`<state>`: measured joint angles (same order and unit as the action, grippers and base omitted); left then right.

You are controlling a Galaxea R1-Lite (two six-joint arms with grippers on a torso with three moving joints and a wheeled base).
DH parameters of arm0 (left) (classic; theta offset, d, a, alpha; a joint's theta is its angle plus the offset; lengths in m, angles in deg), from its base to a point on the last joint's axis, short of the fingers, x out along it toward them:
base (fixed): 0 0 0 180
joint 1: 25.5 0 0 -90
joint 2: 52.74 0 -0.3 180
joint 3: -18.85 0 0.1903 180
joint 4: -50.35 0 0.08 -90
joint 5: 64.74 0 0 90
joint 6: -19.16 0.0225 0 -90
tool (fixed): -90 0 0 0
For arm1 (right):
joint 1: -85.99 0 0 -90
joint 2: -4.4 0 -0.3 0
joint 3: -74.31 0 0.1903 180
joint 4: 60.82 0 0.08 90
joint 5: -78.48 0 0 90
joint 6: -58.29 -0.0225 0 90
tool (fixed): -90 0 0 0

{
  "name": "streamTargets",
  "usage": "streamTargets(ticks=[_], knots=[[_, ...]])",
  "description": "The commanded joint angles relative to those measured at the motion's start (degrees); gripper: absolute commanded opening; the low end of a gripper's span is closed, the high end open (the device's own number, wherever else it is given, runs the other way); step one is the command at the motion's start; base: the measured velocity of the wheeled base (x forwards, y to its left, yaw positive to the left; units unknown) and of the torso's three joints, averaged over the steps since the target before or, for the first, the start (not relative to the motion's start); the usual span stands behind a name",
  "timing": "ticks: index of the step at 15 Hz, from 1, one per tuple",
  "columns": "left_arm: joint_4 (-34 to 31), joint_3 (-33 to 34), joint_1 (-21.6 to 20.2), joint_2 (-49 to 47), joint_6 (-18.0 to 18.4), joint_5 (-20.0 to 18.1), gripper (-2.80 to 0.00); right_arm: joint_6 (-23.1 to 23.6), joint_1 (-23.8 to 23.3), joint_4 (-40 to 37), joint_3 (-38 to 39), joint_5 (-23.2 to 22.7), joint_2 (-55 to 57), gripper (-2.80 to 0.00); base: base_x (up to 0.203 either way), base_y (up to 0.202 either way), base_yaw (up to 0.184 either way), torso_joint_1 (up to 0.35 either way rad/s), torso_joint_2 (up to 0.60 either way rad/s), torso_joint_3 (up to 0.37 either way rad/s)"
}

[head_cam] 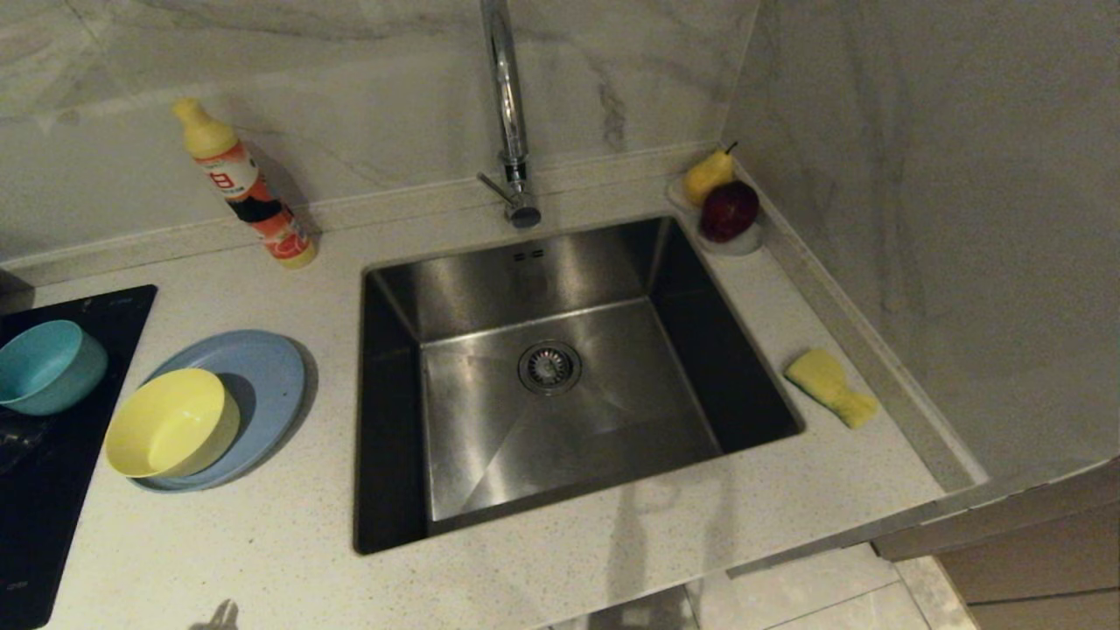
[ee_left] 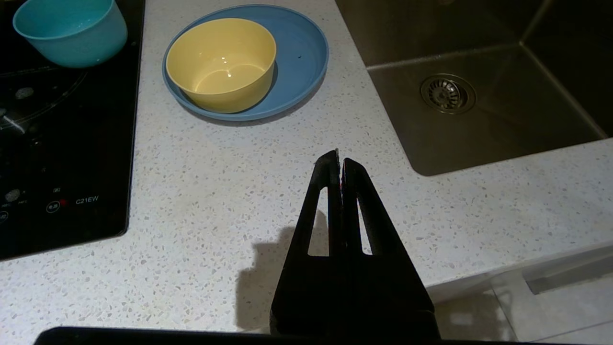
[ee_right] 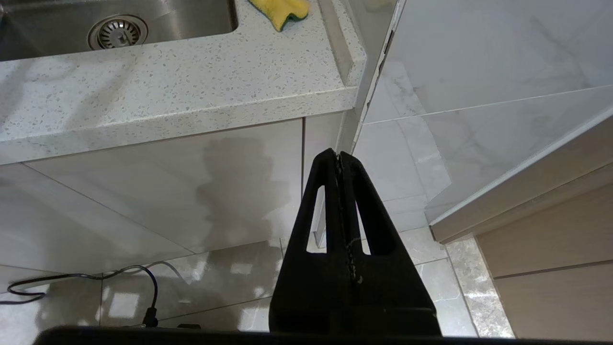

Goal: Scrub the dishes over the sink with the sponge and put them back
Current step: Grab the dish soap

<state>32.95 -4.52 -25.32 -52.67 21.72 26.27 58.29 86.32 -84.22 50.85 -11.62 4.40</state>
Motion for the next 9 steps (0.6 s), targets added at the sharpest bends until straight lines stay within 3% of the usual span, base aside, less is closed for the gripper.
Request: streamTargets(ticks=[1,5,9], knots=[[0.09,2.29,-0.01,-0.07,0.04,0.02,-2.8,0.0,0.02,-0.04,0.01,0.01,-0.09,-2.8,0.0,0.0,0.0,0.0,0.0,0.0],[0.0,1.47,-0.01,-0.07,-0.83,0.44,-2.8,0.0,0.02,0.02,0.01,0.01,-0.09,-2.8,0.0,0.0,0.0,0.0,0.0,0.0],[-3.31,-15.63,-0.01,-5.56,-0.69,0.53,-2.8,0.0,0.02,0.02,0.01,-0.08,-0.09,-2.8,0.0,0.0,0.0,0.0,0.0,0.0]])
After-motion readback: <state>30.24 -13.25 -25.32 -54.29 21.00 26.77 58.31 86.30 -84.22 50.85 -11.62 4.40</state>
